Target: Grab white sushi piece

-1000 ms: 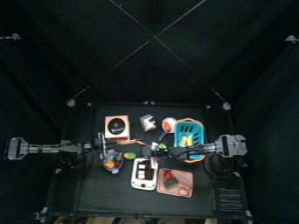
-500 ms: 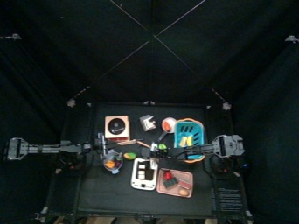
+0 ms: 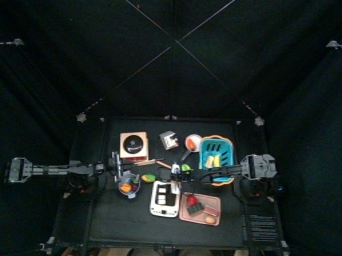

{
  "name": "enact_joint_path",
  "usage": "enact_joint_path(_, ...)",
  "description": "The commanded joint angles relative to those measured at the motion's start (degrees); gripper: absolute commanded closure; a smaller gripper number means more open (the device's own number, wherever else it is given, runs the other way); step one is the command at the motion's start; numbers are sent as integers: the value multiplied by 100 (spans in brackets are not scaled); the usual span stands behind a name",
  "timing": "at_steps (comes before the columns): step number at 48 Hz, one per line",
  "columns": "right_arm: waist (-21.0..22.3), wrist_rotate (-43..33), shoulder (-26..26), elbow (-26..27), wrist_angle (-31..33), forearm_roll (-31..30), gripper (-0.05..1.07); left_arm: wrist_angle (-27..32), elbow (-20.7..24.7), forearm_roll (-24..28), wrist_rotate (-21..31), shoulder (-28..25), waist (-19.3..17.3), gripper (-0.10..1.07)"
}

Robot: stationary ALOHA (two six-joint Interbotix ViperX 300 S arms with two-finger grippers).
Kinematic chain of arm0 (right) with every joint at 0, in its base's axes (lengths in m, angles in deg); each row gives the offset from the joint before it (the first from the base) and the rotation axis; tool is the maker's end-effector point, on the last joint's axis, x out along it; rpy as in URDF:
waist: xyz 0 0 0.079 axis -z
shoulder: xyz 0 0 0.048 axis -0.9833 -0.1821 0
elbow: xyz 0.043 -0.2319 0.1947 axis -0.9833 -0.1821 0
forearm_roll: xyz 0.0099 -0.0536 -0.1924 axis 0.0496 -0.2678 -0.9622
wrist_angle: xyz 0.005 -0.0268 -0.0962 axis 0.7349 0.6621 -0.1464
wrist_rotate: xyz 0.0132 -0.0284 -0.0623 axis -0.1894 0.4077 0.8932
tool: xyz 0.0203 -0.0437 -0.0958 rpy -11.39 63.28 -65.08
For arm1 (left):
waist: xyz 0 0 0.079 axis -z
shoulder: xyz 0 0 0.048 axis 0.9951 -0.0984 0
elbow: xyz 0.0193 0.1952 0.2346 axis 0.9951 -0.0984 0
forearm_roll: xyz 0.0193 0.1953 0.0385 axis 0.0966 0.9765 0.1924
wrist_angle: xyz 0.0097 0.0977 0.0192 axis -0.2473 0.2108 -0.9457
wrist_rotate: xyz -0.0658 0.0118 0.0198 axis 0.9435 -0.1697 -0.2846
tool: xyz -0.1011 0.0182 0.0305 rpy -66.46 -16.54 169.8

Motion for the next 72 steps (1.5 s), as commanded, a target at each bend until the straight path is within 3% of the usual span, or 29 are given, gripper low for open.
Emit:
enact_joint_path(1, 0, -9, 62, 167, 9, 18, 19, -26, 79, -9, 0, -9, 0, 64)
enact_joint_path(10, 0, -9, -70, 308, 220, 18, 21, -26, 79, -9, -9, 0, 0, 64)
enact_joint_path(33, 9, -9, 70, 369, 396, 62, 48, 0, 70, -9, 0, -9, 0, 64)
enact_joint_path(48, 0, -9, 483, 176, 264, 79, 48, 0, 70, -9, 0, -9, 0, 64)
enact_joint_path(72, 0, -9, 492, 114, 158, 185, 48, 9, 62, 0, -26, 0, 9, 64)
